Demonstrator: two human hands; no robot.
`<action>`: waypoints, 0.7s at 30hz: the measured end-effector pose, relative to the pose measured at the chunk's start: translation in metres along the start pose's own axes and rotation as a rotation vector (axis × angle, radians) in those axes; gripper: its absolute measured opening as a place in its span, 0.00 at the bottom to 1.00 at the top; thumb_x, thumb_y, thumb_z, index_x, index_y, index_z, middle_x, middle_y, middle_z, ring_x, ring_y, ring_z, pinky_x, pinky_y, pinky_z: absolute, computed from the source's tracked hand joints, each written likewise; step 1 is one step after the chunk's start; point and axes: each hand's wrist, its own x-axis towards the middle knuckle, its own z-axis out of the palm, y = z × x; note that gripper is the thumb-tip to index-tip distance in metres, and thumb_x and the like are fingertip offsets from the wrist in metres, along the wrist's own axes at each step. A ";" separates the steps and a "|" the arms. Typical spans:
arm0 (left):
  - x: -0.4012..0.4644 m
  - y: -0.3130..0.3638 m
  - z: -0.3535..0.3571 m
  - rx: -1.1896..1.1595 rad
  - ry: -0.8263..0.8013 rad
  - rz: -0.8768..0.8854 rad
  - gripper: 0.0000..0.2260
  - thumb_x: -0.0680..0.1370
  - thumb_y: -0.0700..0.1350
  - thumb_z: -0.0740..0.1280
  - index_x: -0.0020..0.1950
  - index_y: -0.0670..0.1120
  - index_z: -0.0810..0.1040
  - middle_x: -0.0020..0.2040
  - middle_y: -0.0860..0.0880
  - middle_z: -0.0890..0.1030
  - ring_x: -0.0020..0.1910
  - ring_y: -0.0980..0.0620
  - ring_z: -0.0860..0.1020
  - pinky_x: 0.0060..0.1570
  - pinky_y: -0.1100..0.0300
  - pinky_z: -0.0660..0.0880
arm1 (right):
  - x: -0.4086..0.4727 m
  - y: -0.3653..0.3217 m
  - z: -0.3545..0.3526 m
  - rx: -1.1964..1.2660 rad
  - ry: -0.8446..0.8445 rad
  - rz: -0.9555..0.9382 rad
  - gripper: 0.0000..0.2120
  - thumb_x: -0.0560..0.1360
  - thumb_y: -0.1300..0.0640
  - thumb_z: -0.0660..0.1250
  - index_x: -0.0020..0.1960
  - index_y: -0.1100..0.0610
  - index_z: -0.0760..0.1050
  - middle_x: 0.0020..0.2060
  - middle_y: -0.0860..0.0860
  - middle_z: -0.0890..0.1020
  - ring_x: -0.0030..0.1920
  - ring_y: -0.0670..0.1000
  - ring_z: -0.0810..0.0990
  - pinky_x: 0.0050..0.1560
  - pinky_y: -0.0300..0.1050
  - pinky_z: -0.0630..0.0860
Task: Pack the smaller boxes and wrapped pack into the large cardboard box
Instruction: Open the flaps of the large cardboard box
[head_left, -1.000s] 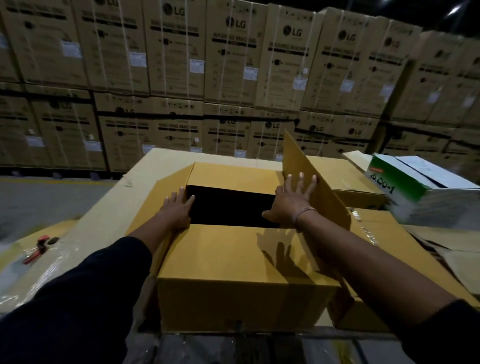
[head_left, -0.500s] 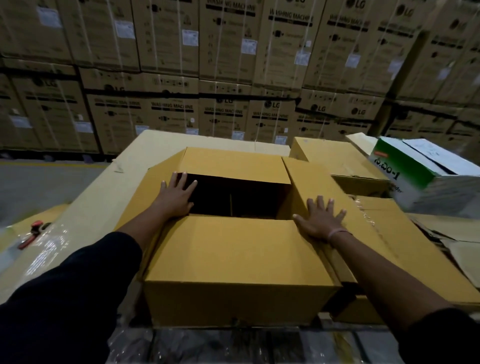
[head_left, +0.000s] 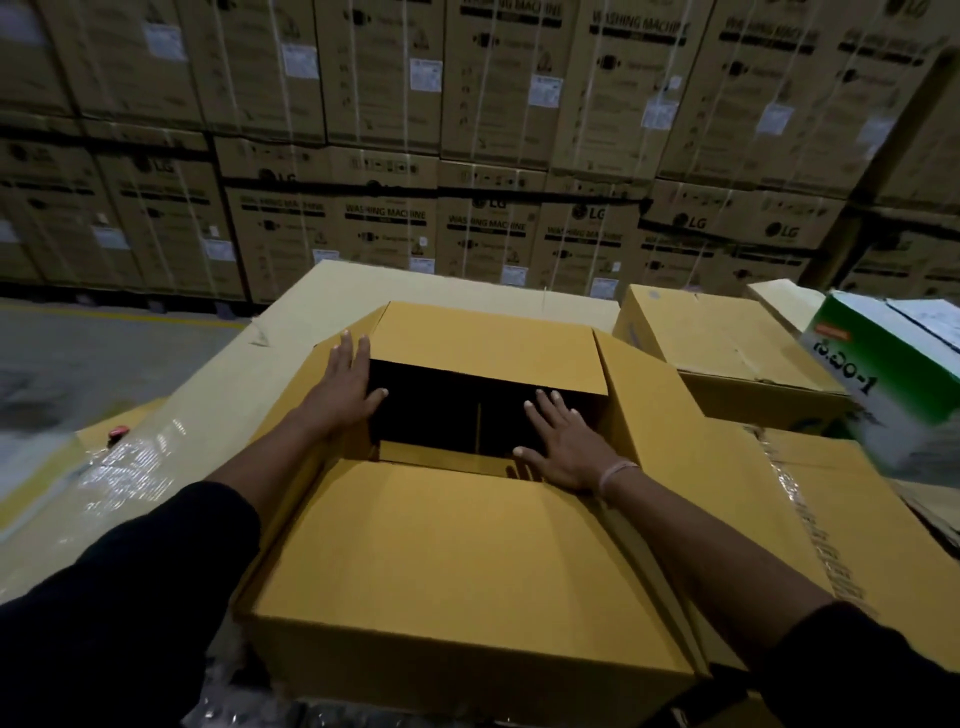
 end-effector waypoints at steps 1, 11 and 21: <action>0.002 -0.001 0.000 -0.038 0.005 -0.016 0.43 0.84 0.54 0.63 0.82 0.46 0.32 0.81 0.43 0.31 0.81 0.41 0.36 0.79 0.42 0.51 | 0.004 0.001 -0.001 -0.033 0.033 -0.001 0.45 0.78 0.26 0.42 0.85 0.52 0.40 0.84 0.52 0.39 0.83 0.54 0.35 0.82 0.57 0.40; 0.006 -0.003 0.005 0.065 0.024 -0.049 0.46 0.83 0.56 0.64 0.81 0.42 0.31 0.82 0.39 0.34 0.82 0.40 0.38 0.80 0.45 0.48 | 0.064 0.033 -0.049 -0.231 0.411 -0.026 0.41 0.80 0.33 0.52 0.85 0.51 0.41 0.83 0.53 0.38 0.81 0.60 0.31 0.79 0.69 0.38; 0.005 -0.001 0.006 0.187 0.007 -0.099 0.43 0.82 0.61 0.62 0.84 0.46 0.38 0.84 0.45 0.41 0.83 0.44 0.49 0.77 0.47 0.59 | 0.160 0.083 -0.108 -0.163 0.219 0.190 0.46 0.81 0.36 0.62 0.84 0.49 0.36 0.81 0.52 0.30 0.79 0.63 0.28 0.75 0.72 0.34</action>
